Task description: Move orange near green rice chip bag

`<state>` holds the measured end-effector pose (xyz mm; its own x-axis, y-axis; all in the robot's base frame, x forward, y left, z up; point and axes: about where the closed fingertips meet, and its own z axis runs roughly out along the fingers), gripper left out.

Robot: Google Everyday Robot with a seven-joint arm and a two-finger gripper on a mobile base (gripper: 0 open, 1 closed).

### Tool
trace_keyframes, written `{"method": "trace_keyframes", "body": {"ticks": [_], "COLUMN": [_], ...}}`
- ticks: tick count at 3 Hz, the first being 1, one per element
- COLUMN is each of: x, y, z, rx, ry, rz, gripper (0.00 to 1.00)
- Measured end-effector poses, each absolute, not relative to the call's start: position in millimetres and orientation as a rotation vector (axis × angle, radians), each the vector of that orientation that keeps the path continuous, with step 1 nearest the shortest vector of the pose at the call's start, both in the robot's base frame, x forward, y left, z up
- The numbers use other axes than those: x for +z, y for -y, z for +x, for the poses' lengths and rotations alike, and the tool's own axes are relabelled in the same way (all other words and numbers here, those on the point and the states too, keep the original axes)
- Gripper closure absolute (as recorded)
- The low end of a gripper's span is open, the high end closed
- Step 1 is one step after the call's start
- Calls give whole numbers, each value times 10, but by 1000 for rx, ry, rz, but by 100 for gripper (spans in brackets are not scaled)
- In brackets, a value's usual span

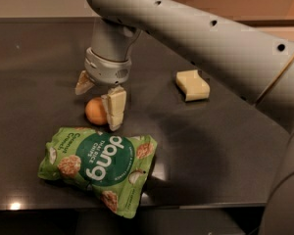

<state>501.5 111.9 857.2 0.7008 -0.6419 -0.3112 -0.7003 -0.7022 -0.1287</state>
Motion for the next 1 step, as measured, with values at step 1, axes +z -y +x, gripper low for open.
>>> {"method": "trace_keyframes", "body": {"ticks": [1], "x": [8572], "y": [-1119], "z": [5015], "rx": [357], "ry": [-1073], "rz": [-2673], "gripper": [0]}}
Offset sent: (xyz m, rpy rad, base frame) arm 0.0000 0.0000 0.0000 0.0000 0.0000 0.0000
